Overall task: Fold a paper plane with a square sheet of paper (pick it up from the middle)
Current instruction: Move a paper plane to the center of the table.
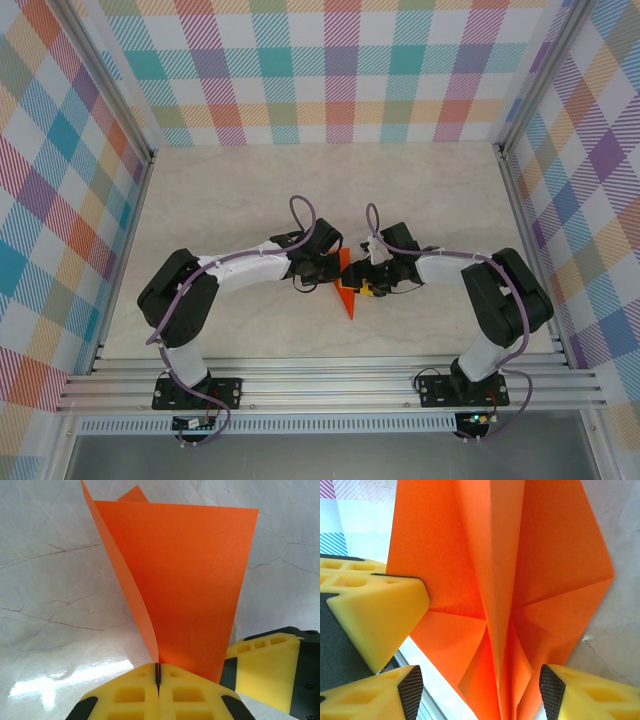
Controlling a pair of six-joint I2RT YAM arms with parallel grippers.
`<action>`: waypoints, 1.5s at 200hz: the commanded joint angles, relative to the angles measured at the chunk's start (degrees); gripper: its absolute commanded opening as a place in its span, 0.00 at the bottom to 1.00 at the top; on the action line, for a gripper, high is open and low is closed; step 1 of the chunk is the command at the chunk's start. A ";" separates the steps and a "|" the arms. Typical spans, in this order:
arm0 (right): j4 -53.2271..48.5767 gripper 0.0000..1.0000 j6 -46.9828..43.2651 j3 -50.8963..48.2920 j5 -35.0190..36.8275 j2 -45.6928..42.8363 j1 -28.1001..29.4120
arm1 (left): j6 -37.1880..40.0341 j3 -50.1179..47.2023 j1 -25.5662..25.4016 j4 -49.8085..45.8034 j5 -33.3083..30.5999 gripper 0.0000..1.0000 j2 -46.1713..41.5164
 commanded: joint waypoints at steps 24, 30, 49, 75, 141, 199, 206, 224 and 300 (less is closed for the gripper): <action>0.08 0.66 -2.82 0.46 2.03 2.16 0.64 | -0.11 -0.83 0.59 -0.50 -0.17 0.02 -0.64; 0.19 0.66 -2.59 0.40 2.32 2.40 0.68 | -0.16 -0.83 0.62 -0.49 -0.27 0.02 -0.65; 1.33 0.60 -2.34 0.28 1.73 2.68 0.76 | -0.28 -0.98 0.61 -0.49 -0.26 0.02 -0.59; 1.24 0.57 -2.45 0.65 1.22 3.27 1.15 | -0.28 -1.09 0.57 -0.32 -0.17 0.02 -0.43; 2.56 0.42 -2.45 0.22 -0.81 2.48 1.96 | -0.73 -1.18 0.64 0.20 -0.15 0.02 -0.21; 1.50 0.28 -2.40 0.47 1.12 3.29 2.53 | -1.02 -1.86 0.67 0.68 -0.23 0.02 -0.67; 1.13 0.27 -2.51 0.70 1.60 3.39 2.62 | -1.14 -1.96 0.71 0.80 -0.17 0.02 -0.74; -0.27 0.19 -3.00 1.40 2.41 3.50 2.79 | -1.33 -2.43 0.63 1.34 -0.17 0.02 -1.20; -19.79 0.07 -5.22 7.16 25.50 -6.30 5.85 | -2.93 -8.31 0.67 8.46 -2.16 0.43 -11.57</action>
